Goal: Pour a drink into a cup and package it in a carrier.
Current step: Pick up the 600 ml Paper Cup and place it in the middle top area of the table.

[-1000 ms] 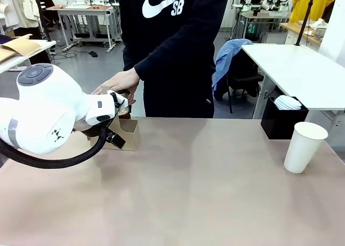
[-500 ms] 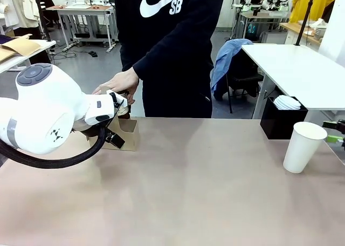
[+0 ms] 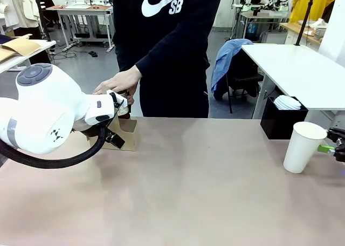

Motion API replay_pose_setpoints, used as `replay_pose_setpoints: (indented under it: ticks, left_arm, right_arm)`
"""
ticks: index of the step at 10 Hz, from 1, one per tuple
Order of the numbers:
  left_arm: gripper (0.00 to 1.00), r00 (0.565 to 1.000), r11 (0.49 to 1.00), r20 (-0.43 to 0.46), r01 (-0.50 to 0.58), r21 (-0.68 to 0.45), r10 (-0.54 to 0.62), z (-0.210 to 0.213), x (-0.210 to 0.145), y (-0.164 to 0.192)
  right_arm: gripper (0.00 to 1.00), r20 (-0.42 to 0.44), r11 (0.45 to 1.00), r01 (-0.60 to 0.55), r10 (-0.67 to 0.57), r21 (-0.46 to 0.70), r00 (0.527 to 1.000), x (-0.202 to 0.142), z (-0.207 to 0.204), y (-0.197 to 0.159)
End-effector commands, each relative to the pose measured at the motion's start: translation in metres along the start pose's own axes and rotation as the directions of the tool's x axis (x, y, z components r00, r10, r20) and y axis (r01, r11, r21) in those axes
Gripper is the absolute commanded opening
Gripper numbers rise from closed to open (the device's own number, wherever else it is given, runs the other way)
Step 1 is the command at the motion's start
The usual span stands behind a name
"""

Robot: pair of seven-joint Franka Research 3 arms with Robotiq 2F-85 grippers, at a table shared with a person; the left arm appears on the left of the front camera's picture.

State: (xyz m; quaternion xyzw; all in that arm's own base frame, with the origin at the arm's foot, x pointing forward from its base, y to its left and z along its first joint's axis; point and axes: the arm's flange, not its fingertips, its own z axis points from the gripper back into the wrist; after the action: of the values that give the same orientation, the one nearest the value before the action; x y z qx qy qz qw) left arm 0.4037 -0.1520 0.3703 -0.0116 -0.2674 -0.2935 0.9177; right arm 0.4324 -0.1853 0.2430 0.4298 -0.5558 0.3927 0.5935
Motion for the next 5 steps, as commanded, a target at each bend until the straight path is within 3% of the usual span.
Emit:
replay_pose_setpoints:
  ticks: [1, 5]
  left_arm:
    - [1.00, 1.000, 1.000, 0.000, 0.000, -0.001, 0.000, 0.000, 0.000, 0.000]
    - [1.00, 1.000, 1.000, 0.000, 0.000, -0.001, 0.000, 0.000, 0.000, 0.000]
  right_arm:
    - [1.00, -0.011, 0.999, -0.015, 0.016, 0.042, 1.000, -0.006, -0.009, 0.006]
    - [1.00, -0.030, 0.994, 0.004, -0.001, 0.108, 1.000, -0.010, -0.020, 0.012]
